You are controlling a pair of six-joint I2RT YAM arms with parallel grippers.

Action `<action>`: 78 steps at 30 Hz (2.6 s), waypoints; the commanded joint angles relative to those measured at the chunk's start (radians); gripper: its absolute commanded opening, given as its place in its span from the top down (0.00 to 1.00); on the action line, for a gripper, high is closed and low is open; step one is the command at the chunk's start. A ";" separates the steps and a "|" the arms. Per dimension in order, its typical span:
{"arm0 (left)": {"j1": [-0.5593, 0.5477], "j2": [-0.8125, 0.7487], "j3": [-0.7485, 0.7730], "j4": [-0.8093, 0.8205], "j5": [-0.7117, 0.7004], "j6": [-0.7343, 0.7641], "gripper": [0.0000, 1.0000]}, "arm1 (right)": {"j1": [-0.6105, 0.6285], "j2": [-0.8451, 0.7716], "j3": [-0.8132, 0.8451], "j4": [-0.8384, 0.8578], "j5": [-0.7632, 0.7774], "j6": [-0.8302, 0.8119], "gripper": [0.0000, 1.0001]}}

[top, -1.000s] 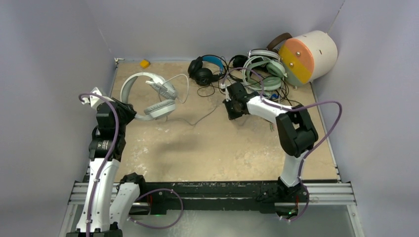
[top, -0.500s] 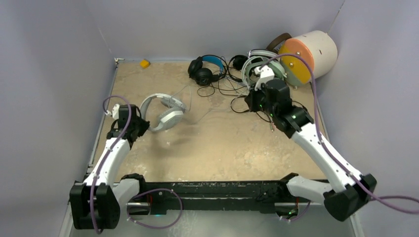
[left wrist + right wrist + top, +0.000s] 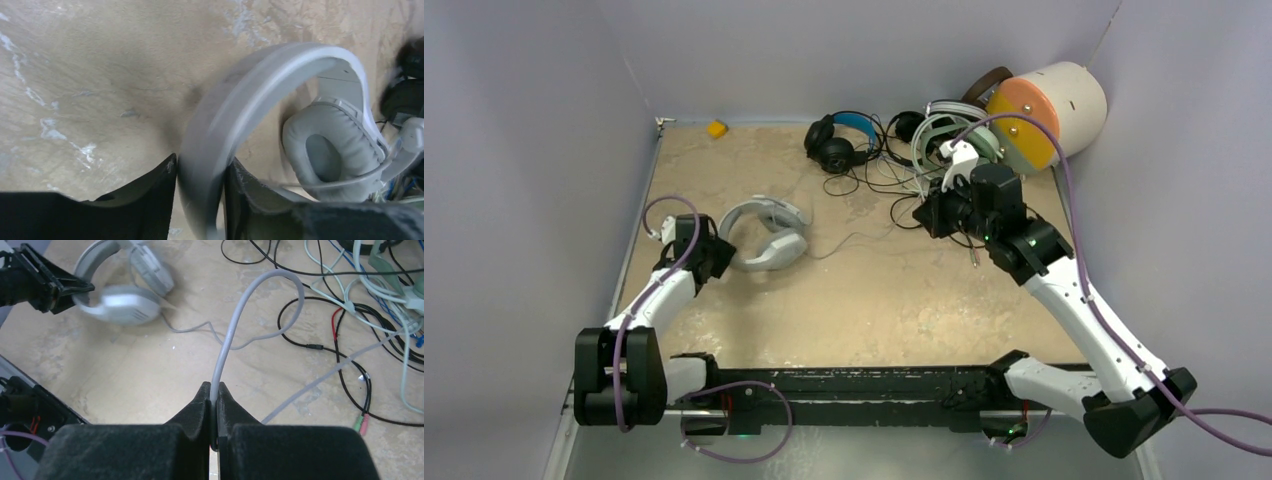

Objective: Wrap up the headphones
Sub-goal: Place the headphones at the center of the board, then untie the headphones cable at the center of the board.

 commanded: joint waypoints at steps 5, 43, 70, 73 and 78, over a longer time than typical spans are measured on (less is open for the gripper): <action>-0.004 -0.111 0.043 0.025 -0.040 0.010 0.37 | 0.005 0.060 0.184 -0.084 -0.094 0.014 1.00; -0.877 0.491 0.146 1.715 0.393 0.947 0.28 | 0.004 0.182 0.362 -0.080 -0.320 0.220 1.00; -0.858 0.672 0.326 1.806 0.334 0.926 1.00 | -0.002 0.140 0.361 -0.203 0.081 0.132 0.39; -0.858 0.633 0.265 1.805 0.299 0.881 1.00 | -0.037 0.135 0.343 -0.190 0.212 0.144 0.28; -0.859 0.586 0.193 1.804 0.233 0.852 1.00 | -0.191 0.115 0.228 -0.109 0.210 0.233 0.21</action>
